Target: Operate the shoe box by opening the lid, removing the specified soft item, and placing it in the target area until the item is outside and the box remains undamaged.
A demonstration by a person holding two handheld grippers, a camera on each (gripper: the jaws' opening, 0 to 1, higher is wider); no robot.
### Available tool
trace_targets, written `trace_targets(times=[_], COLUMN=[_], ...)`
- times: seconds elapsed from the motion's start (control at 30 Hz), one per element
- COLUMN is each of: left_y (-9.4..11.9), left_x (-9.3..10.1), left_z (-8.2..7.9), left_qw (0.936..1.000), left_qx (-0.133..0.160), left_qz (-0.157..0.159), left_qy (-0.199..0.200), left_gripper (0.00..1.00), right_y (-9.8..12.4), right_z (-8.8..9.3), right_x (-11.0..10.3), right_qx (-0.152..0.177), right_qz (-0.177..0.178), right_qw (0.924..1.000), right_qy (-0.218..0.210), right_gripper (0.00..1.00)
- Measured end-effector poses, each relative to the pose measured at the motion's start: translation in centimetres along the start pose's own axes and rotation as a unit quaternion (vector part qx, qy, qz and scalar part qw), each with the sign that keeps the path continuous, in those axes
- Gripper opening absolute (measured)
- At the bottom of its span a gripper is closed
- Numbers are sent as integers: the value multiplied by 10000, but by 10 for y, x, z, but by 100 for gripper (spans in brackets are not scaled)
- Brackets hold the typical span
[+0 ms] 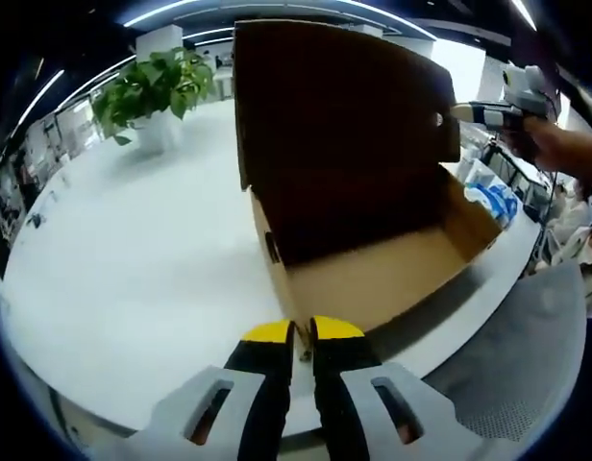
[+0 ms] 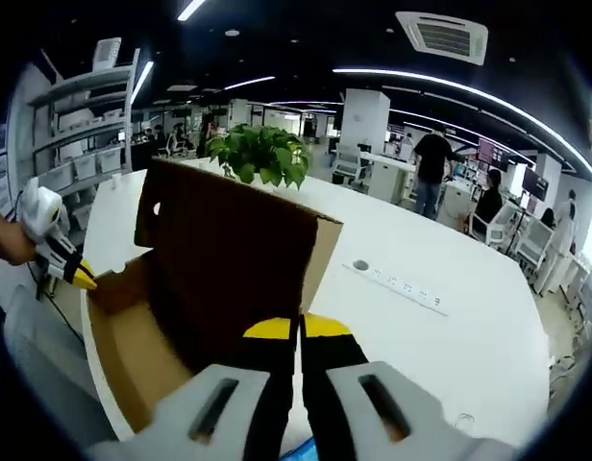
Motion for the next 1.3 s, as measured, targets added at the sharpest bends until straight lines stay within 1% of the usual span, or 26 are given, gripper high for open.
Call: trace_targets(times=[0.13,0.37,0.43,0.53,0.63,0.9,1.3], left_y=[0,0,0,0,0,-1,0], left_x=[0,0,0,0,-1,-1,-2], left_z=[0,0,0,0,-1,-1,0], left_qw=[10000,10000,10000,10000,10000,10000,9998], left_qx=[16,32,44,58,69,69,112], left_qz=[-1,2,4,11,27,56,140], left_qy=[-1,-12,-2,-5,17,32,110], left_gripper=[4,4,4,4,4,4,5], right_y=[10,21,24,27,32,37,47], right_z=[3,8,10,14,19,26,46], right_x=[-5,-13,-15,-20,-25,-31,-42], right_qx=[31,-3,-19,-83,-124,-201,-446], right_qz=[-19,53,54,90,126,214,259], right_qw=[10000,9998,9997,9997,9993,9985,9966], right_qy=[-70,-170,-233,-215,-327,-455,-636], right_gripper=[0,0,0,0,0,1,1])
Point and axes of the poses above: the point that each gripper's makers call its tool centre point, and the gripper's own axes: y roughly backward along the fingers, x roughly to its right, z roughly out of its underside, the point moved 2 cm from there along y, roughly backward along the fingers, and after that the axes turned 6 degrees about z, right-handed, at the moved point
